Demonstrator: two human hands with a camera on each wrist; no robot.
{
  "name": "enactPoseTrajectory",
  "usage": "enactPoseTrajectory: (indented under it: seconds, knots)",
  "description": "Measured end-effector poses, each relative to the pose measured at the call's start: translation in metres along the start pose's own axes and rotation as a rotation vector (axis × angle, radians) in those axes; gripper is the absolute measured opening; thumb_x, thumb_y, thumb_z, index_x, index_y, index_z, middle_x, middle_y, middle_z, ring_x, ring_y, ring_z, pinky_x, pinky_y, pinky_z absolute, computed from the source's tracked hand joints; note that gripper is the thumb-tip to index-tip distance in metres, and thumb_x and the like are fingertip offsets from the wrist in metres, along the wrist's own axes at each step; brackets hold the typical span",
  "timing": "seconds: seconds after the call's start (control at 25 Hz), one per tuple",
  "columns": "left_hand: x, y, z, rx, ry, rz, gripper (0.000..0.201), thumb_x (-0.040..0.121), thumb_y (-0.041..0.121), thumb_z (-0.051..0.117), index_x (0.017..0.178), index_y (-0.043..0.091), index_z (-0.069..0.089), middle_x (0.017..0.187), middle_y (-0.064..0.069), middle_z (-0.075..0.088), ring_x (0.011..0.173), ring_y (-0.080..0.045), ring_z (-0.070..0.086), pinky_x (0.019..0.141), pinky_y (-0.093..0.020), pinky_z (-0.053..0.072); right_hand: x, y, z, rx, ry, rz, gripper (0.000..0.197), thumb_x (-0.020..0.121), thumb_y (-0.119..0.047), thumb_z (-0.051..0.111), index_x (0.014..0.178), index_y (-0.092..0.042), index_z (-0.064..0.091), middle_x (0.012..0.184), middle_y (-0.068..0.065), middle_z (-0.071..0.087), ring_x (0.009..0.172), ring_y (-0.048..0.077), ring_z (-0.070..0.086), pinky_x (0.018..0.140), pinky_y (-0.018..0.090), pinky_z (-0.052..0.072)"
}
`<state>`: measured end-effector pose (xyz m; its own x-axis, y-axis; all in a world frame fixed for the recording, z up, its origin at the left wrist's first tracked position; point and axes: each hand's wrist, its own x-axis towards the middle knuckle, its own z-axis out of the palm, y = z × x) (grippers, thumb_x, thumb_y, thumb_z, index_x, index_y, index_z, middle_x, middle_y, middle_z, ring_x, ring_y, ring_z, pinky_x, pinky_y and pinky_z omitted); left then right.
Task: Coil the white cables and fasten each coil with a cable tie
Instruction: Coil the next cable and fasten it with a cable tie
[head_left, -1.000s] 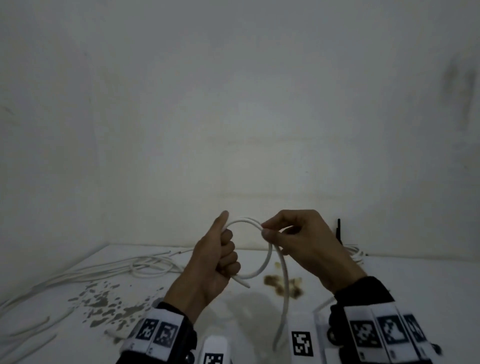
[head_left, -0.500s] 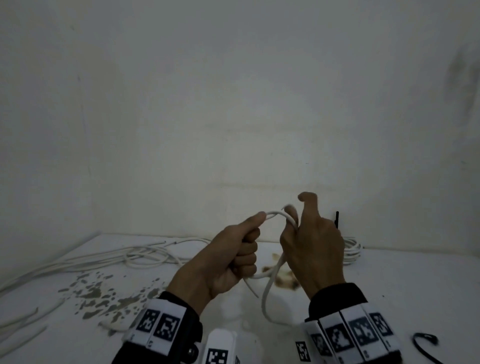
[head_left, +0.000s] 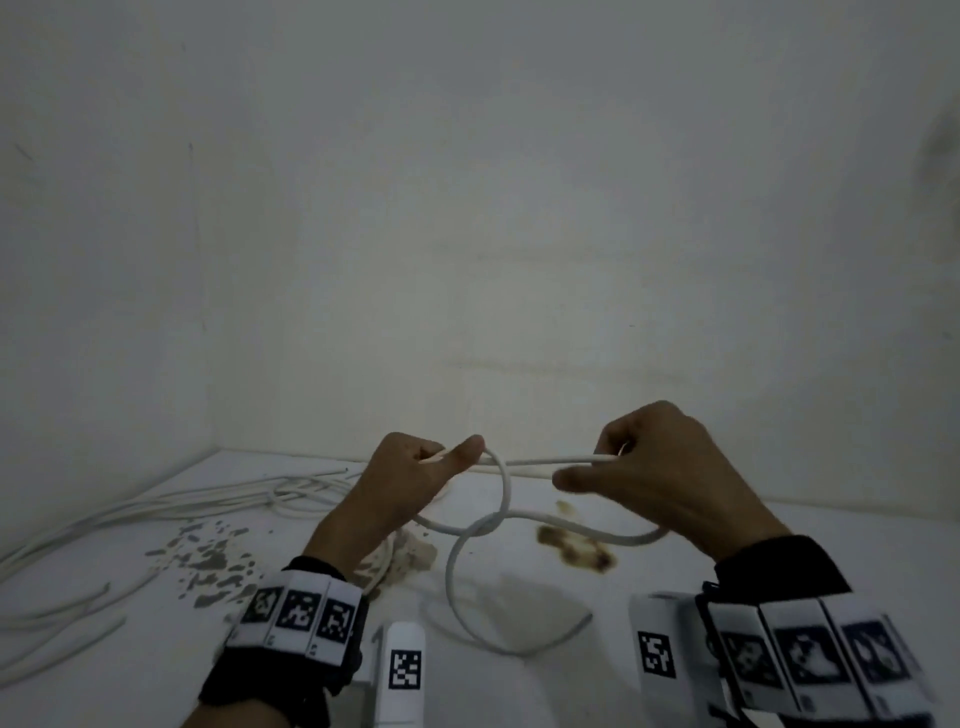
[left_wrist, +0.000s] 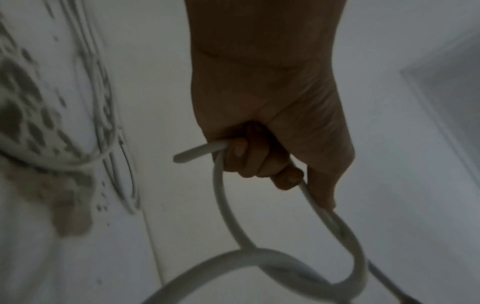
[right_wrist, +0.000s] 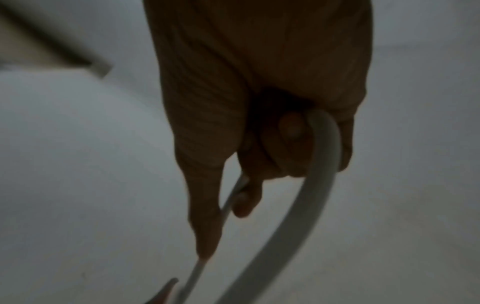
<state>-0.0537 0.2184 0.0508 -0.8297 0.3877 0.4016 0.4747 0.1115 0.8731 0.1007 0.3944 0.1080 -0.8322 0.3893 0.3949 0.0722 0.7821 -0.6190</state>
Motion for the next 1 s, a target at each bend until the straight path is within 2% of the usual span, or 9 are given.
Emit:
enactPoseTrajectory:
  seconds: [0.12, 0.2, 0.32, 0.44, 0.6, 0.72, 0.8, 0.92, 1.0]
  knots:
    - [0.003, -0.015, -0.006, -0.131, 0.073, -0.038, 0.056, 0.066, 0.059, 0.069, 0.044, 0.025, 0.03, 0.049, 0.002, 0.021, 0.043, -0.014, 0.019, 0.047, -0.024, 0.018, -0.003, -0.005, 0.004, 0.71, -0.204, -0.027, 0.043, 0.085, -0.02, 0.071, 0.047, -0.019, 0.052, 0.045, -0.003, 0.033, 0.043, 0.013, 0.041, 0.068, 0.035, 0.048]
    - [0.009, -0.021, -0.01, -0.258, 0.09, -0.125, 0.055, 0.062, 0.059, 0.072, 0.046, 0.023, 0.033, 0.05, 0.001, 0.022, 0.041, -0.014, 0.019, 0.046, -0.024, 0.018, -0.002, -0.009, 0.011, 1.127, -0.286, 0.068, 0.036, 0.092, -0.018, 0.061, 0.059, -0.016, 0.049, 0.045, -0.004, 0.022, 0.039, 0.014, 0.03, 0.061, 0.037, 0.05]
    - [0.012, -0.028, -0.019, -0.245, 0.118, -0.186, 0.054, 0.06, 0.058, 0.076, 0.047, 0.021, 0.038, 0.05, 0.0, 0.024, 0.041, -0.014, 0.021, 0.047, -0.024, 0.019, 0.007, 0.007, 0.017, 0.35, 0.018, 0.017, 0.043, 0.091, -0.043, 0.066, 0.062, -0.011, 0.057, 0.034, -0.01, 0.033, 0.032, 0.008, 0.034, 0.047, 0.024, 0.03]
    - [0.014, -0.027, -0.027, -0.104, 0.18, -0.133, 0.053, 0.069, 0.052, 0.077, 0.047, 0.014, 0.048, 0.043, 0.004, 0.035, 0.044, -0.015, 0.029, 0.049, -0.026, 0.027, 0.009, 0.012, 0.018, -0.184, 0.254, -0.056, 0.051, 0.078, -0.059, 0.073, 0.055, -0.014, 0.065, 0.041, -0.004, 0.055, 0.043, 0.009, 0.055, 0.047, 0.027, 0.047]
    - [0.014, -0.025, -0.032, 0.068, 0.261, 0.052, 0.068, 0.073, 0.056, 0.072, 0.052, -0.006, 0.054, 0.048, -0.005, 0.038, 0.05, -0.017, 0.037, 0.055, -0.028, 0.031, 0.014, 0.018, 0.019, -0.108, 0.31, -0.089, 0.059, 0.076, -0.06, 0.074, 0.056, -0.006, 0.061, 0.044, 0.002, 0.051, 0.043, 0.012, 0.048, 0.049, 0.025, 0.042]
    - [0.015, -0.022, -0.039, -0.086, 0.299, -0.016, 0.065, 0.065, 0.061, 0.074, 0.052, 0.003, 0.047, 0.05, -0.003, 0.033, 0.042, -0.013, 0.028, 0.051, -0.025, 0.027, 0.006, 0.006, 0.009, 0.767, 0.063, -0.052, 0.044, 0.089, -0.045, 0.066, 0.07, -0.006, 0.058, 0.047, 0.004, 0.041, 0.045, 0.017, 0.043, 0.067, 0.039, 0.058]
    - [0.019, -0.02, -0.036, -0.248, 0.261, -0.136, 0.058, 0.064, 0.059, 0.077, 0.053, 0.014, 0.043, 0.052, -0.001, 0.032, 0.04, -0.013, 0.024, 0.046, -0.023, 0.024, 0.0, -0.008, 0.007, 1.126, -0.106, -0.003, 0.036, 0.094, -0.043, 0.058, 0.084, -0.009, 0.057, 0.049, -0.001, 0.025, 0.043, 0.017, 0.028, 0.052, 0.037, 0.053]
    - [0.02, -0.021, -0.033, -0.265, 0.317, -0.249, 0.048, 0.067, 0.05, 0.083, 0.055, 0.014, 0.054, 0.056, -0.001, 0.043, 0.041, -0.014, 0.027, 0.045, -0.022, 0.025, 0.001, -0.007, 0.011, 0.862, -0.065, 0.007, 0.04, 0.096, -0.051, 0.054, 0.084, -0.014, 0.058, 0.049, -0.003, 0.019, 0.046, 0.016, 0.016, 0.045, 0.024, 0.018]
    - [0.019, -0.019, -0.039, -0.208, 0.44, -0.272, 0.048, 0.065, 0.05, 0.085, 0.061, 0.008, 0.062, 0.06, -0.003, 0.052, 0.046, -0.017, 0.037, 0.05, -0.024, 0.032, 0.005, 0.004, 0.012, 0.334, 0.062, -0.062, 0.047, 0.093, -0.056, 0.057, 0.073, -0.014, 0.065, 0.041, -0.007, 0.031, 0.039, 0.013, 0.026, 0.044, 0.023, 0.024]
